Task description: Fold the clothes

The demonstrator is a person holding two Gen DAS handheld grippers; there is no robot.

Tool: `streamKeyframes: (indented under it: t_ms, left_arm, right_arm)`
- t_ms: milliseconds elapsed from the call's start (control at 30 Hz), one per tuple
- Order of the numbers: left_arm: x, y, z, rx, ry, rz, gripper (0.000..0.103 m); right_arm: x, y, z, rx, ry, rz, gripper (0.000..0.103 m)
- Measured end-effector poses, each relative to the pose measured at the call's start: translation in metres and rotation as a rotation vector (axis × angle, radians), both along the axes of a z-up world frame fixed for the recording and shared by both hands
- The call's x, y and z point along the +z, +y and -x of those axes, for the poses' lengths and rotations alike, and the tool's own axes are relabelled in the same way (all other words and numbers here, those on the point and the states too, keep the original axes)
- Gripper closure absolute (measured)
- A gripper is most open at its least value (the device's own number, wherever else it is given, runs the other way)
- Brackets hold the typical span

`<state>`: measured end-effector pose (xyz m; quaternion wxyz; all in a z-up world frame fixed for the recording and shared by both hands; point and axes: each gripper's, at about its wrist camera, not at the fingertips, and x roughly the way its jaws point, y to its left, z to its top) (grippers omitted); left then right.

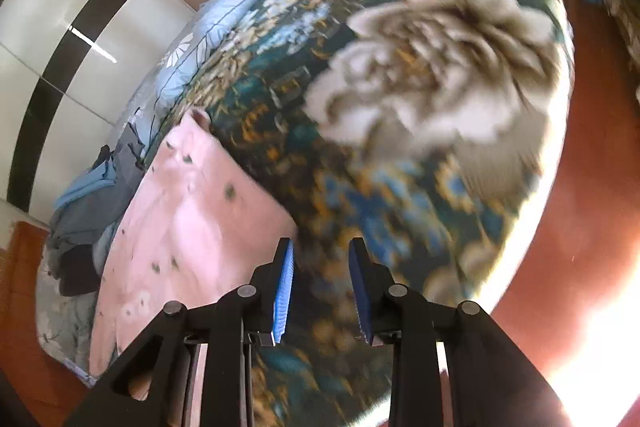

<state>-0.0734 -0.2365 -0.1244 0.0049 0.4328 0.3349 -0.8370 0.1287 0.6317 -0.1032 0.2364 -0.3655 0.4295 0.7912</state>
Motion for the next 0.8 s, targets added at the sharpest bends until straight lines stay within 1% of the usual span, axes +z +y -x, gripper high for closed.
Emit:
streamKeyframes:
  t_ms: [67,133,200,233,267,333,367,400,433,467,500,533,567,667,767,800]
  left_arm:
    - [0.005,0.021,-0.003,-0.061,0.005,0.069,0.041]
    - [0.009,0.044,0.0,-0.139,0.01,0.151,0.038]
    - [0.005,0.056,0.006,-0.179,-0.014,0.195,0.037]
    - [0.003,0.06,0.009,-0.181,-0.029,0.222,0.037]
    - [0.001,0.064,0.012,-0.181,-0.044,0.248,0.037]
    - [-0.003,0.065,0.012,-0.168,-0.055,0.283,0.037]
    - [-0.003,0.064,0.011,-0.157,-0.054,0.288,0.038]
    - [-0.004,0.062,0.01,-0.146,-0.052,0.293,0.045]
    - [-0.004,0.059,0.009,-0.134,-0.051,0.296,0.067]
    - [-0.004,0.054,0.008,-0.12,-0.051,0.286,0.078]
    - [-0.004,0.048,0.007,-0.103,-0.049,0.274,0.093]
    - [-0.001,0.041,0.003,-0.077,-0.036,0.254,0.096]
    - [0.002,0.033,-0.001,-0.051,-0.023,0.233,0.097]
    - [0.021,0.003,-0.02,0.042,0.049,0.194,0.098]
    - [0.031,-0.035,-0.051,0.14,0.087,0.155,0.098]
    - [0.028,-0.047,-0.061,0.166,0.082,0.138,0.098]
  right_arm:
    - [-0.008,-0.006,-0.007,0.013,0.024,0.037,0.073]
    - [-0.016,-0.013,-0.007,0.027,0.041,0.065,0.073]
    - [-0.023,-0.02,-0.003,0.046,0.061,0.095,0.069]
    - [-0.025,-0.024,0.0,0.055,0.072,0.109,0.062]
    - [-0.027,-0.028,0.003,0.062,0.08,0.118,0.058]
    - [-0.028,-0.036,0.01,0.078,0.097,0.132,0.058]
    - [-0.027,-0.04,0.012,0.087,0.106,0.131,0.057]
    - [-0.027,-0.042,0.014,0.09,0.117,0.132,0.057]
    - [-0.026,-0.044,0.015,0.093,0.127,0.136,0.057]
    - [-0.026,-0.045,0.015,0.092,0.136,0.142,0.057]
    - [-0.027,-0.046,0.015,0.088,0.143,0.148,0.057]
    - [-0.028,-0.047,0.016,0.083,0.152,0.157,0.057]
    - [-0.029,-0.047,0.016,0.077,0.162,0.17,0.057]
    - [-0.025,-0.05,0.016,0.074,0.193,0.178,0.057]
    - [-0.019,-0.05,0.011,0.075,0.21,0.154,0.057]
    - [-0.018,-0.05,0.009,0.075,0.213,0.146,0.057]
